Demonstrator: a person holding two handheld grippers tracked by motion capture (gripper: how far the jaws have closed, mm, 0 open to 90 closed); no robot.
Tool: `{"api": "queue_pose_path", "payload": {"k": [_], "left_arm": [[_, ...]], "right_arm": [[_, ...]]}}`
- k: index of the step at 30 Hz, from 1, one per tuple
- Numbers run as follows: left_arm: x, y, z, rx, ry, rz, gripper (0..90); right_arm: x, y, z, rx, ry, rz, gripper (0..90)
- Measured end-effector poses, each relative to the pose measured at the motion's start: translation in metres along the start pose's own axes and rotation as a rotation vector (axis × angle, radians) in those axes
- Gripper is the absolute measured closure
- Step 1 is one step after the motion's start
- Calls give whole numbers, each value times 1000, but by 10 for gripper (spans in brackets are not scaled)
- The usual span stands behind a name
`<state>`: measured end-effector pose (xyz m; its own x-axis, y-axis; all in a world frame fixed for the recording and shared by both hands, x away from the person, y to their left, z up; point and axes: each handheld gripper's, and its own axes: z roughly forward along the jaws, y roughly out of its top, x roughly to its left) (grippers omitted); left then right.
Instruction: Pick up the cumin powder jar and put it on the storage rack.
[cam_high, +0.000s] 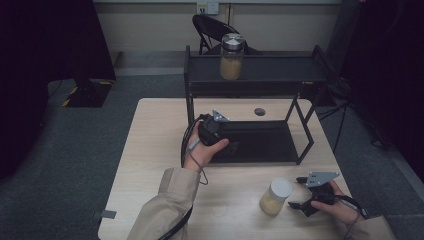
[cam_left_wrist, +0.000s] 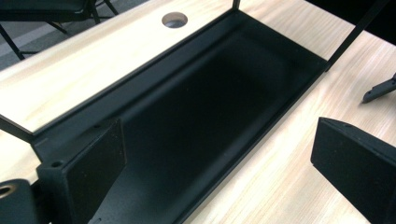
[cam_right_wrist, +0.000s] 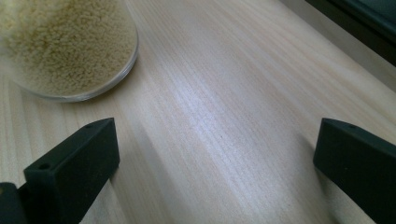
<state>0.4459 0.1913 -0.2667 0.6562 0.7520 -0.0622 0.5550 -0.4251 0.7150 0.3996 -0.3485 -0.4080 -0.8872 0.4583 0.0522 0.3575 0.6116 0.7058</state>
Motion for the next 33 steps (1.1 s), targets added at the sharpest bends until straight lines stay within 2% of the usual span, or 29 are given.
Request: {"api": "queue_pose_path", "payload": {"k": [15,25,33], "left_arm": [[2,-35,22,46,-44,-2,28],[0,-56,29,58,-60,4,28],[0,-71,34,57,-78,-14,29]], "right_arm": [[0,0,0,0,0,-1,0],[0,0,0,0,0,-1,0],[0,0,0,0,-1,0,0]]}}
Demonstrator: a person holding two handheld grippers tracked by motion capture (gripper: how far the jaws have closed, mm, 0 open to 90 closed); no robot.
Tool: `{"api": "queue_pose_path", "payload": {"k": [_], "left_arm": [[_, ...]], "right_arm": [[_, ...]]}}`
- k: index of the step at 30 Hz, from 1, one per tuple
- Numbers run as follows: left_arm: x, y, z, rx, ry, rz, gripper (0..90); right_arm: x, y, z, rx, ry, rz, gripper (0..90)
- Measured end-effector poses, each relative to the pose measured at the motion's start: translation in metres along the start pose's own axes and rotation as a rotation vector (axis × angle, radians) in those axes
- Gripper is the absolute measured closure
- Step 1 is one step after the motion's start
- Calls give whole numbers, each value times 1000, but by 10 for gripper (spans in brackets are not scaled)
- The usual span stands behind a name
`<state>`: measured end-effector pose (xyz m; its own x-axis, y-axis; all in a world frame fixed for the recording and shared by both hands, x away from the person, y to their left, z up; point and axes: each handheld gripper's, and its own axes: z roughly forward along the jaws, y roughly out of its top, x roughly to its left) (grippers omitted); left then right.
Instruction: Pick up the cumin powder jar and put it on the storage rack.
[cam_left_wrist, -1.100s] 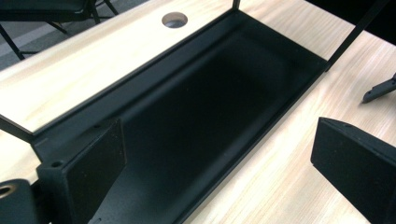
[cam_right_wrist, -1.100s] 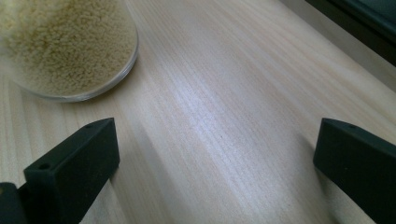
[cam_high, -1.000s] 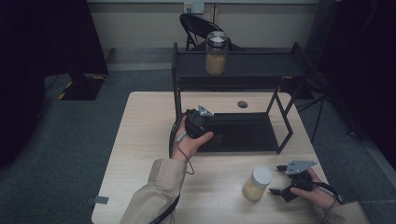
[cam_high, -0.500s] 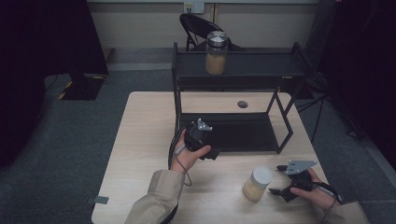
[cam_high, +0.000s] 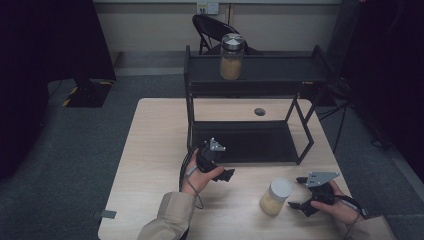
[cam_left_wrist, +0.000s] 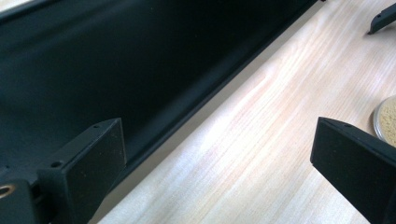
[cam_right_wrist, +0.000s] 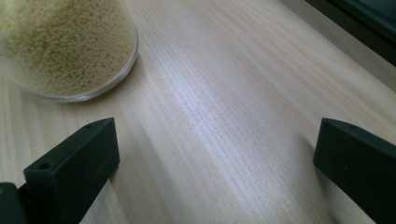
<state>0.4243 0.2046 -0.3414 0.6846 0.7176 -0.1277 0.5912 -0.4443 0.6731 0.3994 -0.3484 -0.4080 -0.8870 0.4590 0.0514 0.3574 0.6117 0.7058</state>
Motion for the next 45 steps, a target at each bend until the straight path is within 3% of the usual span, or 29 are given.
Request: {"api": "queue_pose_path", "payload": {"k": [19,35,45], "left_arm": [[-1,-25,4,12,-20,-5,31],[-3,-46,10,65,-6,-3,32],[-10,-49,13,91,19,45,32]], "right_arm": [[0,0,0,0,-1,1,0],[1,0,0,0,-3,3,0],[1,0,0,0,-3,3,0]]}}
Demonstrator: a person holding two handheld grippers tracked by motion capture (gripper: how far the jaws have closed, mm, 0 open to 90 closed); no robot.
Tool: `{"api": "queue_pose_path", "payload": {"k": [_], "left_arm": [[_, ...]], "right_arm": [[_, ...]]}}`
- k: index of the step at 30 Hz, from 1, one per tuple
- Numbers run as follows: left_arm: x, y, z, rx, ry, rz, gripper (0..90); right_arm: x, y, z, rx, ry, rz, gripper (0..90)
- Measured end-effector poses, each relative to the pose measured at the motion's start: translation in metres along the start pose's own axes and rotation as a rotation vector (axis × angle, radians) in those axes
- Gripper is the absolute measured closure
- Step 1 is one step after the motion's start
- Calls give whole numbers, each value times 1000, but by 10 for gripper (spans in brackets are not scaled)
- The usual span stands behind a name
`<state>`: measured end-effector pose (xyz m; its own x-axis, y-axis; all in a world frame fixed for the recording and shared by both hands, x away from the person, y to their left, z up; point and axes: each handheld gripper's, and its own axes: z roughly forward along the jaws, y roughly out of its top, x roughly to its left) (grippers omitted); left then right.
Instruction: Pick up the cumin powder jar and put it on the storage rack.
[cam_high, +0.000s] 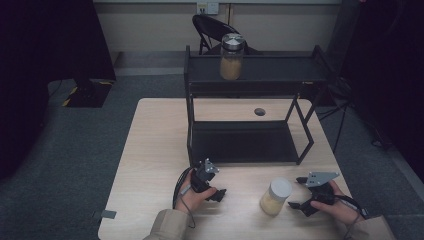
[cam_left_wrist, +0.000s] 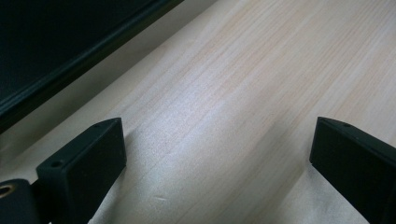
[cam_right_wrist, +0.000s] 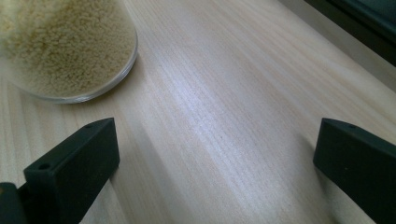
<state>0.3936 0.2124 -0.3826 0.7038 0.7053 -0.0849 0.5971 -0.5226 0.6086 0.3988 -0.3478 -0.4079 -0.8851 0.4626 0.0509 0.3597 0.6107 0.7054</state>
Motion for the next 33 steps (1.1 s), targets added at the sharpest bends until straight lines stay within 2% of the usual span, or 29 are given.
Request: {"api": "queue_pose_path", "payload": {"k": [9,33], "left_arm": [[-8,-3,2,1,24,47,16],[-7,-26,2,-85,21,55,1]], "right_arm": [[0,0,0,0,0,0,0],[0,0,0,0,0,0,0]]}}
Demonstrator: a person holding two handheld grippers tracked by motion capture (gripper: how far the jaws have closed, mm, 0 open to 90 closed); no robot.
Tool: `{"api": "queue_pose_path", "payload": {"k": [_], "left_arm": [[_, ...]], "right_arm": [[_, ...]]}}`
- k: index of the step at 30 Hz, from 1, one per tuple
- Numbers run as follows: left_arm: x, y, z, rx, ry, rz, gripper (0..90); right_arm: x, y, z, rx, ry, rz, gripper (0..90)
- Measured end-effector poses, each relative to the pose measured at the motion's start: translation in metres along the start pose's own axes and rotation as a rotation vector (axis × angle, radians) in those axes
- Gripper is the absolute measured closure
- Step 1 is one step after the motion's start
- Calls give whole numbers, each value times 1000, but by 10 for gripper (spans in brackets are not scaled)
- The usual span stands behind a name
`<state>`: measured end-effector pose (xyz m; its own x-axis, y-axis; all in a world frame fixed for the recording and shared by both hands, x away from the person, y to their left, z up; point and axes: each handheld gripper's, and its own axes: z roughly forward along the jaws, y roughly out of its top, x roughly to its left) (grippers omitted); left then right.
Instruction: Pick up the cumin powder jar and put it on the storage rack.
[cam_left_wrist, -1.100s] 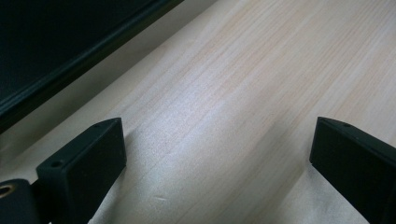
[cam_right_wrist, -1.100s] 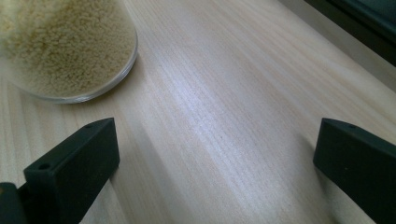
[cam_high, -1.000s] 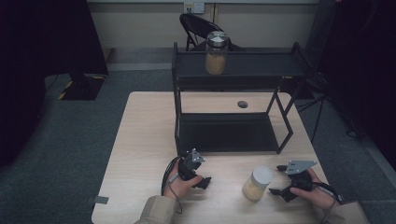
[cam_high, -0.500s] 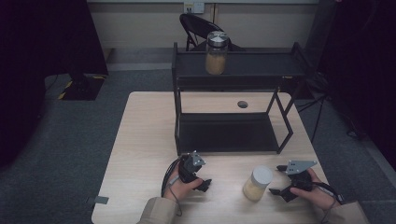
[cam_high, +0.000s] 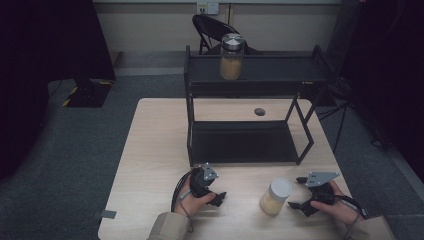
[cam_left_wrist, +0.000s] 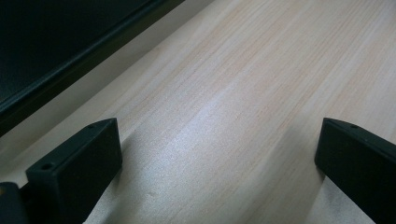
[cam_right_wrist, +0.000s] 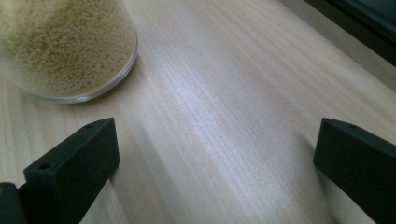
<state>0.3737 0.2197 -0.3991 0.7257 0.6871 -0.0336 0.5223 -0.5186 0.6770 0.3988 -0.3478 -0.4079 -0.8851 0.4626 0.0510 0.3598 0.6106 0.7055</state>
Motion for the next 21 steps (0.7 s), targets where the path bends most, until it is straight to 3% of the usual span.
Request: {"api": "queue_pose_path", "payload": {"k": [21], "left_arm": [[2,-3,0,-11,-8,7,0]], "right_arm": [[1,0,0,-1,-5,3,0]]}}
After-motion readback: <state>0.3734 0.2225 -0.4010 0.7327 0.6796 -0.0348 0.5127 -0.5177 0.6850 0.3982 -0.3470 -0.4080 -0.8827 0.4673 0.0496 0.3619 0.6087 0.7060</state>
